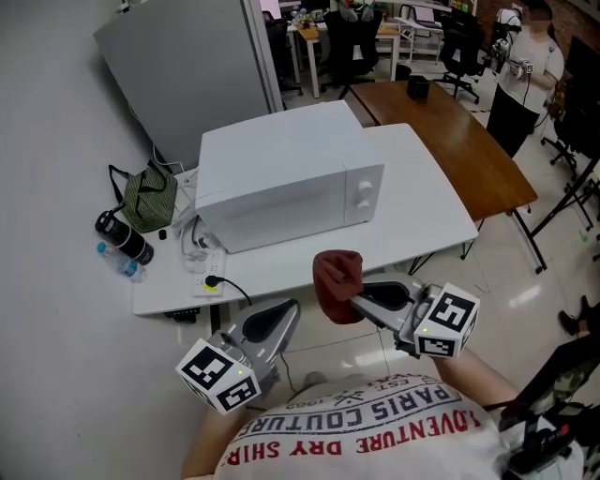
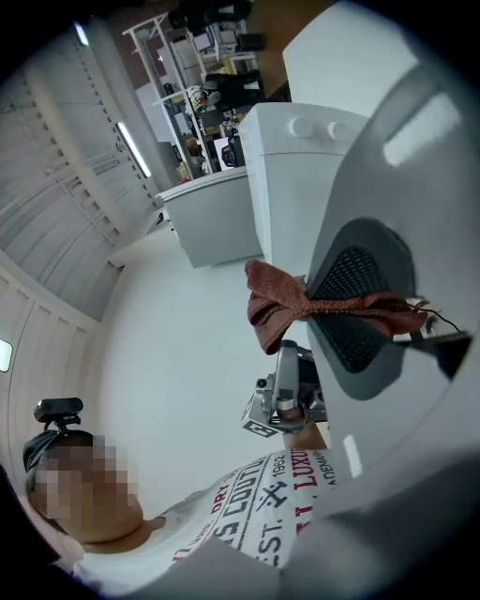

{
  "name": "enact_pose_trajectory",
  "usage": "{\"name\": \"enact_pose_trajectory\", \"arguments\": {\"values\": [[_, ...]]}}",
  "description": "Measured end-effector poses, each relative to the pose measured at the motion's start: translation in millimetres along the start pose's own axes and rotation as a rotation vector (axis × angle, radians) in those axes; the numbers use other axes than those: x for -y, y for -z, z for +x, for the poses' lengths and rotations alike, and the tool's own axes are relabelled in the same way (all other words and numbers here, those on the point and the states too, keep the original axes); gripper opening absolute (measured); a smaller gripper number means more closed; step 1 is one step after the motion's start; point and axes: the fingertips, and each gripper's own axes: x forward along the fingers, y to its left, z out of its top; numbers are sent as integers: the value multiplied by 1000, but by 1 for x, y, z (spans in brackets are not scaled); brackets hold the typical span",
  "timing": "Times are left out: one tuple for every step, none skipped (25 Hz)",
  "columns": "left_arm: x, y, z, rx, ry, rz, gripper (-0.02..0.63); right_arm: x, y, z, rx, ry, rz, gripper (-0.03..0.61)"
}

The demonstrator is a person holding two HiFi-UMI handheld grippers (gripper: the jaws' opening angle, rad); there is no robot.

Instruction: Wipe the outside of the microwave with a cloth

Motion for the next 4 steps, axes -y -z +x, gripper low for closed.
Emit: {"name": "enact_pose_trajectory", "arguments": {"values": [[1, 0, 0, 2, 0, 1, 2, -1, 1, -1, 0, 1, 1, 35], [3, 0, -1, 4, -1, 4, 2, -2, 2, -2, -1, 2, 0, 35], [4, 0, -1, 6, -1, 6, 2, -3, 3, -3, -2, 3, -1, 35], [6, 0, -1, 8, -1, 8, 2, -4, 4, -4, -4, 5, -1, 35]]}}
